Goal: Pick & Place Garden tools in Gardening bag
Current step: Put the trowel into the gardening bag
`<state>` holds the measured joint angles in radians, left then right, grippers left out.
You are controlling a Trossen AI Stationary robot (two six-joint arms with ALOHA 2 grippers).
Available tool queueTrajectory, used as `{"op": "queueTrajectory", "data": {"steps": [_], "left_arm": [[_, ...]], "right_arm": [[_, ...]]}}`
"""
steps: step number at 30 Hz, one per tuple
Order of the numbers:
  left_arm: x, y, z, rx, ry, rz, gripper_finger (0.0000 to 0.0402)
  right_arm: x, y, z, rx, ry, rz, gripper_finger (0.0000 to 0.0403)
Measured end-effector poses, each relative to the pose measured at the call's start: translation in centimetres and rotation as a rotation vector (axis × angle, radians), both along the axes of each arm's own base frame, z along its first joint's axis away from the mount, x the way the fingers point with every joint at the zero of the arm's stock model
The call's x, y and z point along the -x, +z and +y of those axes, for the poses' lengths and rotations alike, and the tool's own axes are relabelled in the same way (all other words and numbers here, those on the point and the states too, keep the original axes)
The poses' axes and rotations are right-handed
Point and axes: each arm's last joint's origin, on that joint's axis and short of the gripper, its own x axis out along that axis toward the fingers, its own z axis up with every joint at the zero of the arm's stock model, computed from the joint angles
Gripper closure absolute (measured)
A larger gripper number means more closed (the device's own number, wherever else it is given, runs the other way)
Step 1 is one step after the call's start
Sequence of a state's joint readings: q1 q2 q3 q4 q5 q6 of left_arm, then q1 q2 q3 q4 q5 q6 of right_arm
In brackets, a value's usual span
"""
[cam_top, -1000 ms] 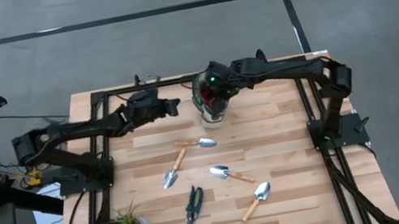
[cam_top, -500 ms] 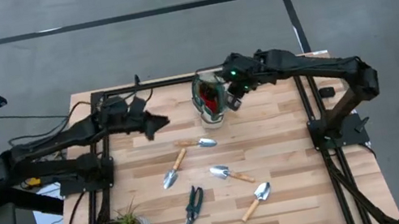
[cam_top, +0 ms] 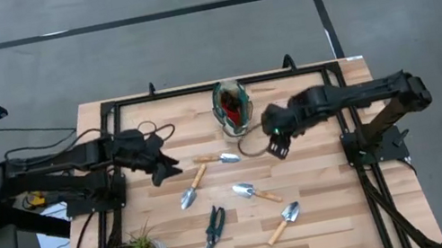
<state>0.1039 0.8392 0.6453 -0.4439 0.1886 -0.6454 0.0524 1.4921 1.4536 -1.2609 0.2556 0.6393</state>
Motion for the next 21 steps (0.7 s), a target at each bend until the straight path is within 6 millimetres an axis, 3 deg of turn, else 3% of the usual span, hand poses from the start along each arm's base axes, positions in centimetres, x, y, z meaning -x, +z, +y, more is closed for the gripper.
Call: {"op": "queueTrajectory", "data": {"steps": [6, 10, 15, 21], "left_arm": [[0.5, -0.7, -0.4, 0.004, -0.022, 0.090, 0.0199], [0.7, -0.8, -0.6, 0.000, -0.038, 0.113, 0.0204], [0.7, -0.9, -0.7, -0.036, -0.078, 0.108, 0.0205], [0.7, -0.8, -0.7, -0.043, -0.082, 0.107, 0.0205]], "right_arm": [[0.6, -4.8, 2.8, -0.125, -0.068, 0.067, 0.0179], [0.7, -7.9, 5.2, -0.221, -0.026, 0.041, 0.0180], [0.8, -10.2, 10.0, -0.275, 0.335, -0.096, 0.0180], [1.0, -9.7, 14.2, -0.220, 0.731, -0.289, 0.0184]]}}
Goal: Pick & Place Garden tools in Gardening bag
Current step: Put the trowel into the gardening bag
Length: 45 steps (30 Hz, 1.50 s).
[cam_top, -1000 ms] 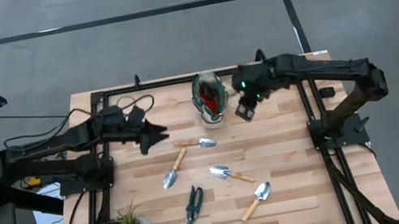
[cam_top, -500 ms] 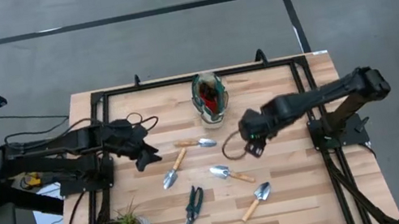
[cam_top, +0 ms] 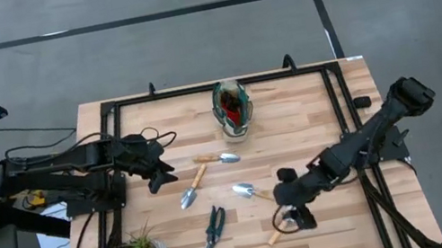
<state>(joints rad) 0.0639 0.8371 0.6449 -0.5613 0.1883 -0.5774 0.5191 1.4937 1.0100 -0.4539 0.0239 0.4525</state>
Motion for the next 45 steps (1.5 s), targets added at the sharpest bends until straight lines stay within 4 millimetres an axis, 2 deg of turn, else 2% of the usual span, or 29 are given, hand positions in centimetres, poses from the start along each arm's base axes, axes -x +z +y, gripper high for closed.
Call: {"op": "queueTrajectory", "data": {"steps": [4, 8, 13, 18, 24, 29, 39, 42, 45], "left_arm": [[0.0, 0.0, 0.0, -0.001, -0.001, 0.000, 0.0205], [0.0, 0.0, 0.0, -0.001, -0.001, 0.000, 0.0205], [0.0, -0.1, 0.0, -0.001, -0.001, 0.001, 0.0205], [0.0, -0.1, 0.0, -0.002, -0.003, 0.002, 0.0205], [0.0, -0.1, 0.0, -0.003, -0.004, 0.002, 0.0205], [0.0, -0.1, 0.0, -0.003, -0.004, 0.003, 0.0205], [0.0, -0.1, 0.0, 0.003, -0.001, 0.000, 0.0205], [0.1, -0.1, 0.0, 0.003, -0.001, 0.000, 0.0205], [0.0, -0.1, 0.0, 0.004, -0.001, 0.001, 0.0205]], "right_arm": [[0.2, 0.0, 0.9, 0.047, 0.113, -0.050, 0.0187], [-0.4, -1.7, 1.5, 0.062, 0.178, -0.005, 0.0188], [-2.0, -4.5, 3.1, 0.127, 0.276, 0.116, 0.0188], [-4.4, -5.8, 4.0, 0.161, 0.283, 0.128, 0.0188], [-5.3, -7.4, 5.2, 0.188, 0.344, 0.155, 0.0189], [-5.1, -7.8, 5.0, 0.220, 0.335, 0.171, 0.0189], [-5.2, -10.3, 4.9, 0.246, 0.337, 0.272, 0.0191], [-5.2, -10.5, 4.7, 0.246, 0.317, 0.286, 0.0208], [-5.3, -10.5, 4.5, 0.248, 0.304, 0.291, 0.0250]]}}
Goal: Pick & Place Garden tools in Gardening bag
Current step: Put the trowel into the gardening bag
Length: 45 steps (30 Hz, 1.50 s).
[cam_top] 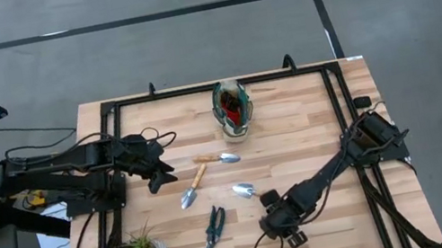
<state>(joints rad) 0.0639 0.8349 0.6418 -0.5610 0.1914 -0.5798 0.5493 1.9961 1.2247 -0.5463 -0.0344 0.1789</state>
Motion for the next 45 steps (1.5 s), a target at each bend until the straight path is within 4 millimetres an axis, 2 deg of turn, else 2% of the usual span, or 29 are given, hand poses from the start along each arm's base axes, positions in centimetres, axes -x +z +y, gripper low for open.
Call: {"op": "queueTrajectory", "data": {"steps": [5, 10, 14, 16, 18, 22, 26, 32, 34, 37, 39, 45], "left_arm": [[0.0, 0.0, 0.0, 0.000, 0.001, 0.001, 0.0205], [0.0, 0.0, 0.0, 0.000, 0.001, 0.001, 0.0205], [0.0, 0.0, 0.0, 0.001, 0.001, 0.000, 0.0205], [0.0, 0.0, 0.0, 0.001, 0.001, 0.000, 0.0205], [0.0, 0.0, 0.0, 0.000, 0.002, 0.000, 0.0205], [0.0, 0.0, 0.0, 0.001, 0.003, 0.000, 0.0205], [0.0, 0.0, 0.0, 0.004, 0.007, 0.000, 0.0205], [0.0, 0.0, 0.0, 0.024, 0.026, 0.003, 0.0205], [0.0, 0.0, 0.0, 0.024, 0.026, 0.002, 0.0205], [-0.1, 0.1, 0.2, 0.015, 0.065, -0.003, 0.0205], [-0.2, 0.2, 0.4, 0.012, 0.109, -0.014, 0.0205], [-0.5, 0.7, 1.2, 0.046, 0.205, -0.080, 0.0205]], "right_arm": [[-0.3, 0.0, -0.5, -0.027, -0.081, 0.020, 0.0352], [-0.5, 0.1, -0.6, -0.053, -0.174, 0.011, 0.0346], [-0.6, 1.4, -1.1, -0.030, -0.219, -0.057, 0.0346], [-0.5, 3.0, -2.0, -0.014, -0.231, -0.099, 0.0346], [-0.9, 5.5, -3.2, -0.027, -0.257, -0.192, 0.0346], [-0.7, 9.0, -6.7, 0.007, -0.320, -0.292, 0.0346], [0.3, 14.2, -10.8, 0.034, -0.373, -0.506, 0.0346], [3.5, 20.0, -18.5, 0.083, -0.480, -0.847, 0.0346], [4.9, 21.3, -21.1, 0.118, -0.499, -0.955, 0.0346], [6.5, 21.8, -25.0, 0.145, -0.506, -1.070, 0.0346], [7.7, 21.3, -27.3, 0.132, -0.503, -1.116, 0.0346], [10.4, 17.8, -33.9, 0.096, -0.506, -1.272, 0.0346]]}}
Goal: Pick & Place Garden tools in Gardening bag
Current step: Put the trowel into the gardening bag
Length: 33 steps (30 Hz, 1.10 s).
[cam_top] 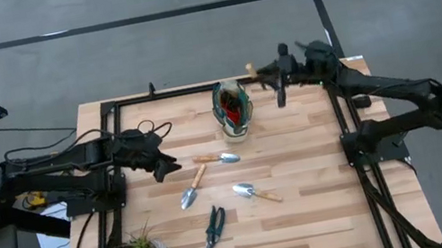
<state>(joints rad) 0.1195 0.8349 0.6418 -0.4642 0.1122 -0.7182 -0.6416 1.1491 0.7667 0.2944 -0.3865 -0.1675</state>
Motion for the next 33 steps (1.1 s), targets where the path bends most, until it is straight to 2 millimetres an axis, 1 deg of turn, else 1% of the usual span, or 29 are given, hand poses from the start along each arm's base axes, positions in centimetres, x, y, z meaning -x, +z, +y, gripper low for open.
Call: {"op": "queueTrajectory", "data": {"steps": [3, 6, 9, 13, 15, 20, 25, 28, 33], "left_arm": [[-0.1, 0.2, 0.4, 0.008, 0.048, -0.025, 0.0205], [-0.2, 0.4, 0.8, -0.013, 0.091, -0.052, 0.0205], [-0.3, 0.6, 1.2, -0.032, 0.134, -0.076, 0.0205], [-0.3, 0.8, 1.7, -0.037, 0.167, -0.095, 0.0205], [-0.3, 0.9, 2.0, -0.038, 0.182, -0.101, 0.0205], [-0.2, 0.9, 2.6, -0.025, 0.225, -0.105, 0.0205], [-0.1, 0.9, 3.0, -0.027, 0.250, -0.110, 0.0205], [-0.1, 1.0, 3.2, -0.028, 0.261, -0.114, 0.0205], [0.0, 1.0, 3.4, -0.030, 0.272, -0.118, 0.0205]], "right_arm": [[0.9, -1.7, -2.9, 0.001, 0.007, -0.085, 0.0346], [0.9, -3.1, -5.3, -0.003, 0.037, -0.149, 0.0346], [0.3, -5.1, -7.3, -0.029, 0.054, -0.191, 0.0346], [-1.2, -7.7, -9.1, -0.071, 0.091, -0.239, 0.0346], [-1.9, -8.6, -9.8, -0.089, 0.123, -0.264, 0.0346], [-3.5, -10.2, -10.6, -0.137, 0.196, -0.318, 0.0346], [-4.1, -10.8, -10.2, -0.152, 0.227, -0.335, 0.0346], [-4.0, -10.3, -9.8, -0.146, 0.237, -0.338, 0.0346], [-3.1, -8.3, -8.7, -0.103, 0.265, -0.363, 0.0346]]}}
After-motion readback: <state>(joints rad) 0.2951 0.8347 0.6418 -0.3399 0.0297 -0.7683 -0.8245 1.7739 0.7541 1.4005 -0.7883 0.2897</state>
